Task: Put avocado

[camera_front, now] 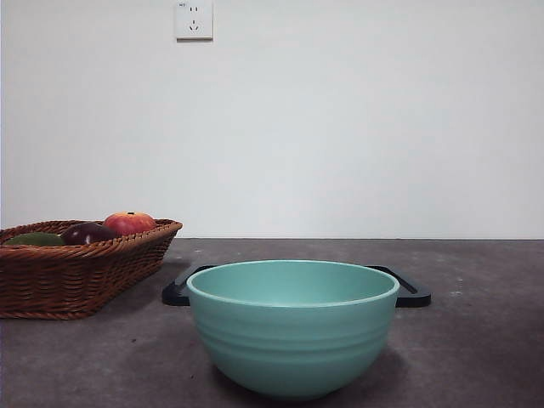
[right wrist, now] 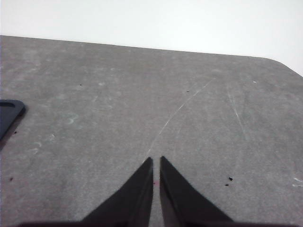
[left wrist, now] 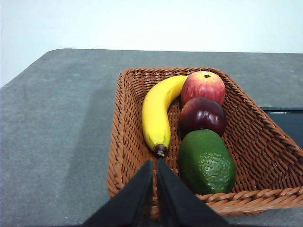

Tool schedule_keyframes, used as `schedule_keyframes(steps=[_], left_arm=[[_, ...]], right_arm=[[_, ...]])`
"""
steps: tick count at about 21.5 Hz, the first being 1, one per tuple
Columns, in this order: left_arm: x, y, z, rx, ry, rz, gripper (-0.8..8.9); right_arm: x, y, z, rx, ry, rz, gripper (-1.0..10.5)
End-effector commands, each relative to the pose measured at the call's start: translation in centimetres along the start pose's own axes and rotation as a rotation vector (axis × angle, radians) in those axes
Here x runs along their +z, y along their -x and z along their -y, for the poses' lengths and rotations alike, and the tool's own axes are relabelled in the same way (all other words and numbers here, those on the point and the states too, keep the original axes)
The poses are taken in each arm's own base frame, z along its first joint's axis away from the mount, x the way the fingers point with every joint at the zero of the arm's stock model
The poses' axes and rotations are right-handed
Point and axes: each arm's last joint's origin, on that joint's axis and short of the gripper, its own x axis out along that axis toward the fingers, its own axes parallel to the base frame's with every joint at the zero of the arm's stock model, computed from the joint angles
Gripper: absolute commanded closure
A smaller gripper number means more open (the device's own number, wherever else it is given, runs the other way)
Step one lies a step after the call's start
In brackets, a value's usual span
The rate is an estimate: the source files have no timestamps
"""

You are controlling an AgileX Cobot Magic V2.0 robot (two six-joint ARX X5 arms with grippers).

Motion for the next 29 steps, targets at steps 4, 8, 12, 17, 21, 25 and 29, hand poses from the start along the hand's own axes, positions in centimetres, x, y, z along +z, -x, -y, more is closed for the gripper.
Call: schedule_keyframes(steps=[4, 8, 12, 17, 21, 25, 29], left_arm=[[-0.7, -0.2, 0.0, -0.011, 0.002, -0.022, 7.99], [-0.7, -0.2, 0.0, -0.012, 0.003, -0.022, 7.99], [-0.7, -0.2, 0.0, -0.012, 0.003, -0.022, 7.99], [-0.7, -0.2, 0.0, -0.011, 0.003, -0.020, 7.99], [-0.6, -0.2, 0.0, -0.012, 0.003, -0.014, 7.99], [0.1, -0.1, 0.0, -0.013, 0.038, 0.019, 7.99], [1.5, 0.4, 0.1, -0.019, 0.079, 0.059, 7.99]], right_arm=[[-0.1, -0.1, 0.0, -0.002, -0.010, 0.003, 9.3], [0.0, 0.0, 0.0, -0.001, -0.011, 0.015, 9.3], [0.2, 0.0, 0.0, 0.002, -0.036, 0.037, 9.3], [0.3, 0.0, 0.0, 0.004, -0.126, 0.042, 9.3], [0.4, 0.0, -0.3, 0.093, -0.147, 0.051, 9.3], [0.9, 0.1, -0.4, 0.139, -0.186, 0.065, 9.3], [2.3, 0.7, -0.3, 0.145, -0.251, 0.100, 9.3]])
